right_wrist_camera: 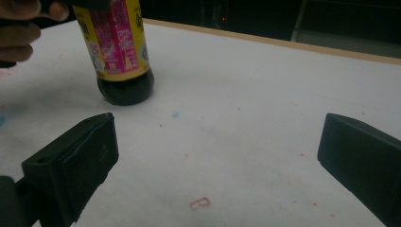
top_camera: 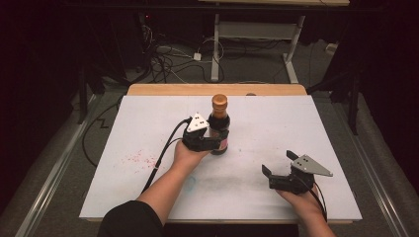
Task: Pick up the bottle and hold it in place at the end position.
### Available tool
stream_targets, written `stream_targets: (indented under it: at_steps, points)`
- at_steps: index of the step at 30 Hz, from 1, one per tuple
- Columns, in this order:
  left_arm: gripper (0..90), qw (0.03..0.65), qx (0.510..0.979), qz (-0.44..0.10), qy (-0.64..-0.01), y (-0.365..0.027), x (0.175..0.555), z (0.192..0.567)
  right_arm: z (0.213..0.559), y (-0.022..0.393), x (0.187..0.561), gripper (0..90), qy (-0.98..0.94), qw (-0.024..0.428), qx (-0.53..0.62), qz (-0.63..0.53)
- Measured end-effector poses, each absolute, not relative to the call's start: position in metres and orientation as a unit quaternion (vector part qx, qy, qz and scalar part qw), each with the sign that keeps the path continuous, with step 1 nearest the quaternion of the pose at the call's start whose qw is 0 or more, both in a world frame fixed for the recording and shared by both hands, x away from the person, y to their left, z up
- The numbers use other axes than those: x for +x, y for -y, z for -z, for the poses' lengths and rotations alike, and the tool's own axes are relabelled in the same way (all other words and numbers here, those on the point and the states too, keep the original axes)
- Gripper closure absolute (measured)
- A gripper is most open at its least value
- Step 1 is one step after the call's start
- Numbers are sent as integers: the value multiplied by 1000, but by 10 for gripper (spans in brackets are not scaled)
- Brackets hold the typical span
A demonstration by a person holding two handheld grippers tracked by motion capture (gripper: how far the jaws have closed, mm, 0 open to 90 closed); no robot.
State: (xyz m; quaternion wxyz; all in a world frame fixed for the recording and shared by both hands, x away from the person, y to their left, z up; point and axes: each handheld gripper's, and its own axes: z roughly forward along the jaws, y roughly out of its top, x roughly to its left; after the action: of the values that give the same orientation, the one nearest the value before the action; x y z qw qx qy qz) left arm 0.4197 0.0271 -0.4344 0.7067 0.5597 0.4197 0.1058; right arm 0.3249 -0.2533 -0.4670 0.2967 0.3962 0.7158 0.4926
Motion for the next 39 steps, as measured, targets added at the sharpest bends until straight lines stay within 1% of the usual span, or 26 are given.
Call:
stream_targets:
  at_steps: [5, 8, 9, 10, 11, 12, 14, 15, 16, 17, 18, 19, 23, 25, 26, 27, 28, 29, 30, 31, 32, 33, 34, 35, 37, 39]
  points:
    - [281, 705, 563, -104, -417, -28, 420, 435, 455, 247, 331, 0, -724, 283, 381, -501]
    - [281, 705, 564, -101, -418, -28, 420, 434, 451, 243, 334, 27, -728, 279, 378, -499]
    - [281, 706, 563, -100, -418, -28, 421, 434, 446, 239, 338, 76, -728, 280, 374, -502]
    - [281, 706, 563, -99, -419, -28, 421, 434, 446, 239, 338, 76, -728, 280, 374, -502]
    - [281, 706, 563, -98, -419, -28, 421, 434, 445, 238, 341, 104, -729, 282, 372, -502]
    - [281, 705, 564, -98, -419, -29, 421, 434, 442, 235, 346, 156, -728, 281, 372, -502]
    - [281, 703, 566, -96, -419, -29, 421, 434, 440, 231, 351, 194, -727, 277, 377, -502]
    - [281, 702, 568, -95, -419, -29, 421, 434, 440, 231, 351, 194, -727, 277, 377, -502]
    - [281, 702, 569, -95, -419, -29, 421, 433, 438, 227, 356, 241, -731, 274, 374, -500]
    - [281, 701, 569, -95, -419, -29, 421, 433, 438, 227, 356, 241, -731, 274, 374, -500]
    - [281, 701, 569, -94, -420, -29, 421, 433, 436, 224, 361, 312, -732, 274, 372, -501]
    - [281, 699, 571, -93, -421, -29, 422, 433, 434, 223, 363, 342, -733, 272, 369, -502]
    - [281, 698, 571, -91, -422, -29, 422, 432, 430, 220, 369, 511, -733, 258, 368, -511]
    - [281, 698, 572, -90, -422, -30, 422, 432, 428, 219, 373, 580, -734, 259, 366, -511]
    - [281, 698, 572, -90, -422, -30, 422, 432, 428, 219, 373, 580, -734, 259, 366, -511]
    - [282, 698, 572, -90, -422, -30, 422, 432, 427, 217, 377, 652, -734, 260, 365, -511]
    - [281, 698, 571, -90, -423, -29, 422, 433, 426, 217, 379, 673, -734, 258, 366, -510]
    - [281, 698, 571, -90, -423, -29, 422, 433, 426, 217, 379, 673, -734, 258, 366, -510]
    - [282, 697, 571, -91, -423, -29, 422, 432, 425, 215, 382, 723, -735, 260, 367, -508]
    - [282, 697, 572, -91, -423, -29, 422, 432, 424, 214, 384, 751, -735, 260, 368, -507]
    - [282, 697, 571, -90, -424, -29, 422, 432, 424, 214, 384, 751, -735, 260, 368, -507]
    - [282, 697, 571, -91, -424, -29, 422, 432, 422, 213, 386, 807, -736, 261, 367, -506]
    - [282, 696, 572, -91, -423, -29, 421, 432, 421, 212, 387, 840, -736, 262, 366, -505]
    - [282, 696, 572, -91, -423, -29, 421, 432, 421, 212, 387, 840, -736, 262, 366, -505]
    - [282, 696, 573, -92, -423, -29, 421, 432, 418, 211, 391, 900, -737, 262, 365, -506]
    - [282, 696, 573, -92, -423, -29, 421, 432, 416, 209, 393, 900, -738, 265, 363, -504]
